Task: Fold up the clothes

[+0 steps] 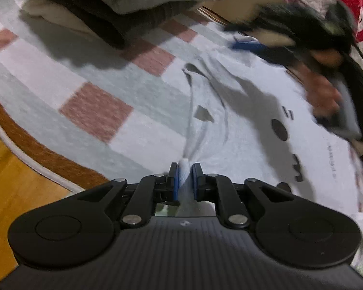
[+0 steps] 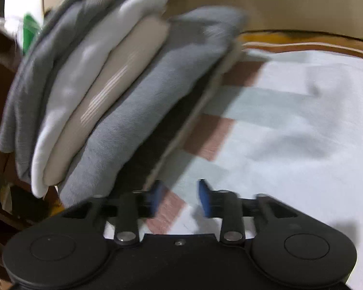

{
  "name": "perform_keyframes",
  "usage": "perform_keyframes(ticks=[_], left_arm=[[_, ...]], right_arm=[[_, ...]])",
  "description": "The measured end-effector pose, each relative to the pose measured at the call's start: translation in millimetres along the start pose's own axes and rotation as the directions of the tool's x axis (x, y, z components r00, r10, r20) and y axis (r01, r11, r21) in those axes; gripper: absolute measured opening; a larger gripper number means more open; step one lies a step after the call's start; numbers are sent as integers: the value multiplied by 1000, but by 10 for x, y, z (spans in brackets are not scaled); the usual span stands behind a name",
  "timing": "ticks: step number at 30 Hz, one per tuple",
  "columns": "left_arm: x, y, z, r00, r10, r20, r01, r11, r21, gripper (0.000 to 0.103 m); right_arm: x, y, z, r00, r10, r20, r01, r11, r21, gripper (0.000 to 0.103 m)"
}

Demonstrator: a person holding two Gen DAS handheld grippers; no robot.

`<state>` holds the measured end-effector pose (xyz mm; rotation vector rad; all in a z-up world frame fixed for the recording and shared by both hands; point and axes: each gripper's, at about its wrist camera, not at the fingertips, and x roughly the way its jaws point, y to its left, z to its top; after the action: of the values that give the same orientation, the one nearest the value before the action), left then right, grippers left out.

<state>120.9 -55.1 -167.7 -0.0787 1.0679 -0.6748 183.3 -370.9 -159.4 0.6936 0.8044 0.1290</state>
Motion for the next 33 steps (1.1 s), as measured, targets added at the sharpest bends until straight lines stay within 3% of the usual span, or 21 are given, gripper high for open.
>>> perform_keyframes(ticks=[4, 5, 7, 8, 9, 12, 13, 15, 17, 19, 22, 24, 27, 30, 31, 33], left_arm=[[0, 37, 28, 999, 44, -5, -44, 999, -12, 10], [2, 23, 37, 995, 100, 1, -100, 995, 11, 9], [-1, -28, 45, 966, 256, 28, -258, 962, 89, 9], [-6, -31, 48, 951, 307, 45, -310, 945, 108, 9], [-20, -6, 59, 949, 310, 57, -314, 945, 93, 8], [-77, 24, 107, 983, 166, 79, -166, 986, -2, 11], [-93, -19, 129, 987, 131, 92, -132, 991, -1, 11], [-116, -195, 198, 987, 102, 121, -111, 991, 71, 14], [-137, -358, 288, 987, 51, 150, -69, 991, 116, 32], [-122, -506, 430, 990, -26, 142, 9, 993, 120, 40], [-4, -813, 728, 984, -120, 129, 99, 982, 160, 54], [217, -1026, 979, 986, -125, 109, 100, 974, 205, 56], [700, -1328, 1351, 997, -49, 65, 28, 959, 283, 56], [1177, -1506, 1690, 998, -54, 33, 40, 944, 329, 56], [1319, -1539, 1786, 998, -62, 22, 52, 945, 322, 56], [1603, -1572, 1963, 997, -71, 7, 66, 952, 300, 56]], right_arm=[[-577, -561, -130, 989, -133, 71, 130, 990, 49, 43], [-728, -725, -141, 980, -178, 87, 172, 982, 73, 43], [-1019, -1042, -149, 957, -266, 114, 251, 959, 129, 44], [-1149, -1163, -154, 946, -299, 122, 281, 949, 144, 44], [-1278, -1283, -158, 934, -332, 129, 311, 937, 160, 44], [-1589, -1603, -178, 904, -403, 141, 373, 907, 197, 44], [-1679, -1686, -195, 896, -419, 148, 387, 899, 205, 44], [-1797, -1817, -237, 882, -445, 154, 412, 887, 207, 44], [-1904, -1937, -273, 869, -469, 158, 438, 877, 196, 44], [-2068, -2053, -316, 857, -488, 165, 456, 868, 195, 44], [-2419, -2286, -340, 818, -538, 206, 501, 841, 206, 45], [-2663, -2515, -332, 770, -599, 218, 550, 797, 249, 46], [-2995, -2892, -346, 679, -705, 204, 645, 706, 294, 46], [-3267, -3222, -415, 596, -788, 152, 723, 610, 325, 46], [-3342, -3313, -440, 579, -804, 134, 739, 587, 332, 46], [-3424, -3395, -455, 615, -778, 129, 711, 617, 337, 46]])
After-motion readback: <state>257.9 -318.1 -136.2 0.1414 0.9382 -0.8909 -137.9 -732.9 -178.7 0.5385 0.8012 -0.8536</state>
